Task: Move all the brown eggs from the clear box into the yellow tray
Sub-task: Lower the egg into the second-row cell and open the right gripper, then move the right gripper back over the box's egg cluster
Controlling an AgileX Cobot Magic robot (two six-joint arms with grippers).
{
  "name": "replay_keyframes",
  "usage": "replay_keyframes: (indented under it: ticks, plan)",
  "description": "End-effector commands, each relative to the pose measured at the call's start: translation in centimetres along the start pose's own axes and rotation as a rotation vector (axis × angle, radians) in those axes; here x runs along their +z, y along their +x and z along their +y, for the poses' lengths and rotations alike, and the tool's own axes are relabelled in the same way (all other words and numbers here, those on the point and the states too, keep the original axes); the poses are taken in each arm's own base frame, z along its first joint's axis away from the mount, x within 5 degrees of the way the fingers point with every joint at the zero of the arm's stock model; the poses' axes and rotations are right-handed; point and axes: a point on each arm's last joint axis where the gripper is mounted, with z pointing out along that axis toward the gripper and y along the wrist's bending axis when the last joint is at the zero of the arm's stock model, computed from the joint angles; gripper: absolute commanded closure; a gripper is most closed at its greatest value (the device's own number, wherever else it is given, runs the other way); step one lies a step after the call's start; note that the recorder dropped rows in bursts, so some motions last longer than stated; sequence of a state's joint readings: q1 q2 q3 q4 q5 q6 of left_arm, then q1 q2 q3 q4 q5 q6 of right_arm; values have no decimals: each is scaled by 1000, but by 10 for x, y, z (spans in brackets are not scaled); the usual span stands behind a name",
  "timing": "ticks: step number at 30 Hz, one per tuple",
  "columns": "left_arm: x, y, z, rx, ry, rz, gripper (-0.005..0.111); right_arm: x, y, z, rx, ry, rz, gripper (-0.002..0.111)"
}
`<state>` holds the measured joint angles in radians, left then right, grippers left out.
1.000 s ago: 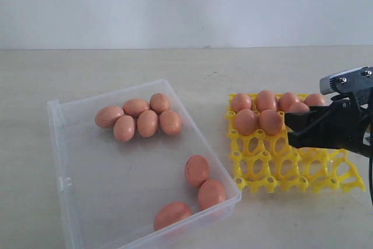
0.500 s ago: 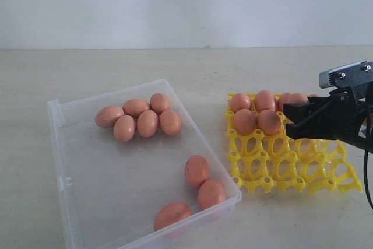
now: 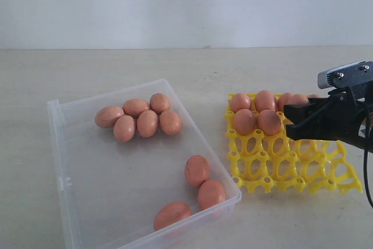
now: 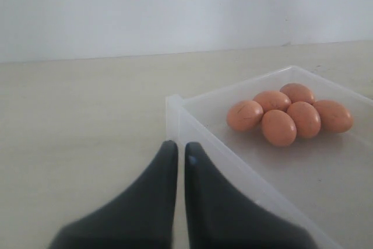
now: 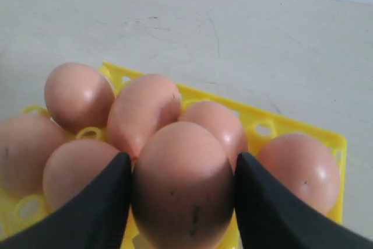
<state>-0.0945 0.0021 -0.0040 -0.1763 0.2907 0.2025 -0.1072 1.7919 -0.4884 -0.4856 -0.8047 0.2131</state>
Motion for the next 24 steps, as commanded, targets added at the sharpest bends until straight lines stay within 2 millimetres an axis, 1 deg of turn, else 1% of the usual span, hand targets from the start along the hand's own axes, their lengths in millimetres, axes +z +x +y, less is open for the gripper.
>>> replay_keyframes:
  ticks: [1, 6, 8, 9, 11, 15, 17, 19, 21, 23, 24]
  plan:
    - [0, 1, 0, 3, 3, -5, 103, 0, 3, -2, -11, 11, 31, 88]
    - [0, 1, 0, 3, 3, -5, 103, 0, 1, -1, -11, 8, 16, 81]
    - [0, 1, 0, 3, 3, -5, 103, 0, 2, -2, -11, 8, 20, 70]
    - [0, 1, 0, 3, 3, -5, 103, 0, 2, -2, -11, 9, 22, 62]
    - [0, 1, 0, 3, 3, -5, 103, 0, 2, -2, -11, 9, 22, 57]
    - [0, 1, 0, 3, 3, -5, 103, 0, 2, -2, -9, 11, 21, 57]
    - [0, 1, 0, 3, 3, -5, 103, 0, -2, -1, -7, 3, -21, 57]
    - [0, 1, 0, 3, 3, -5, 103, -4, -20, 2, 34, -25, -167, 57]
    - [0, 1, 0, 3, 3, -5, 103, -15, -45, 5, 120, -68, -364, 58]
    - [0, 1, 0, 3, 3, -5, 103, -27, -64, 5, 219, -90, -502, 68]
    - [0, 1, 0, 3, 3, -5, 103, -32, -72, 4, 252, -89, -547, 78]
